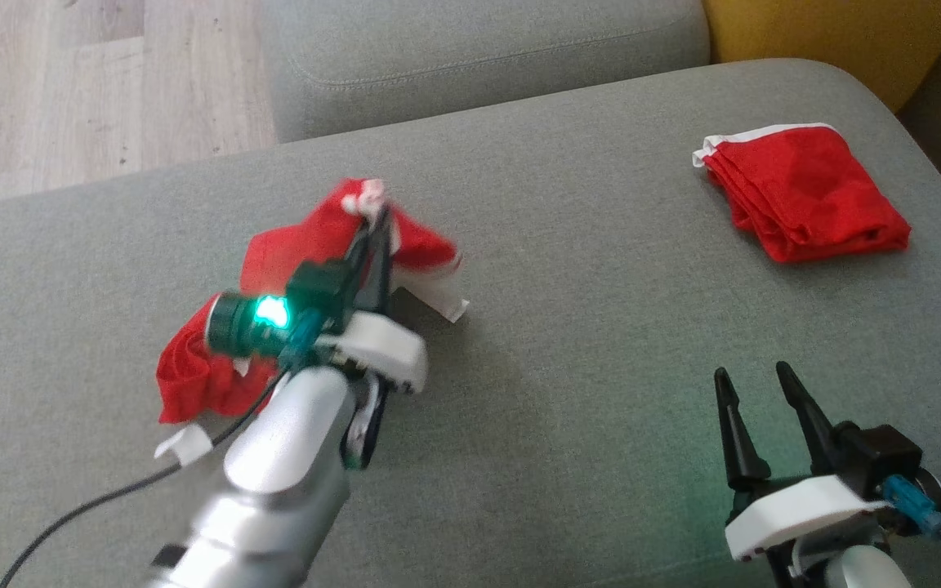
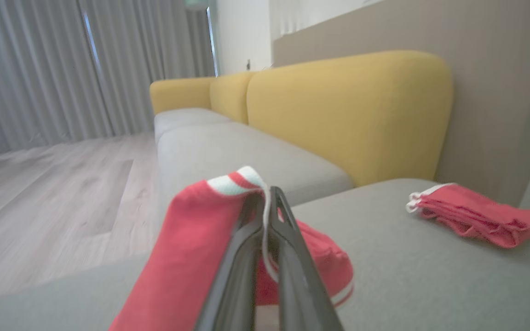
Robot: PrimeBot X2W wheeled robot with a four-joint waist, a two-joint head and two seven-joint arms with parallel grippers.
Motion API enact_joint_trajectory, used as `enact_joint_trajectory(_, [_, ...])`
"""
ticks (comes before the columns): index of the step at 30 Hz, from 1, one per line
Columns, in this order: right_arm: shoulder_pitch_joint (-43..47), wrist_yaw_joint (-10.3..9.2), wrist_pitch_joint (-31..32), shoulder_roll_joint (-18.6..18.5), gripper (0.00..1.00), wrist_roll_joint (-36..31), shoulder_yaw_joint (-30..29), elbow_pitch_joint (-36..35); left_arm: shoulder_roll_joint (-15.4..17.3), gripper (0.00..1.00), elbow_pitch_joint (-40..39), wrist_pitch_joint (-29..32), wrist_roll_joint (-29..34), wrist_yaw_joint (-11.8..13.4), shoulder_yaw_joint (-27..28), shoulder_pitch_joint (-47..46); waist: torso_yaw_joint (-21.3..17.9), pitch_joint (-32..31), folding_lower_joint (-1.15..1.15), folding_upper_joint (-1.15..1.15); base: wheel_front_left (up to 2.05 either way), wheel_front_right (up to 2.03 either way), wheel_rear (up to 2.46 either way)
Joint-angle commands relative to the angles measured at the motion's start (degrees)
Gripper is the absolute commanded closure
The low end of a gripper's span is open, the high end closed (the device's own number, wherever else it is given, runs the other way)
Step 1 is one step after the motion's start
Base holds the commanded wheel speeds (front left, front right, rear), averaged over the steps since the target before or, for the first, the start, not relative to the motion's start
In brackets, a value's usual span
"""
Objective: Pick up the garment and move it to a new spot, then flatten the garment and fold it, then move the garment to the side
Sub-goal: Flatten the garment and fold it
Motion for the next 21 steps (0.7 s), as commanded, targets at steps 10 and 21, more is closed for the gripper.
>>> enact_joint_trajectory(10, [-2.6, 0.37, -1.02, -0.33, 0.0, 0.37, 1.35, -0.82, 0.39, 1.0, -11.94, -1.03, -5.46, 0.44, -7.02, -12.17, -0.28, -0.06, 0.0, 0.0, 0.0, 0.0, 0.0])
enact_joint_trajectory(21, [-3.21, 0.37, -1.38, -0.33, 0.0, 0.85, 2.22, -0.06, 0.38, 1.0, -14.89, -1.17, -12.96, 4.19, -6.84, -21.63, -1.83, 0.44, 0.0, 0.0, 0.0, 0.0, 0.0])
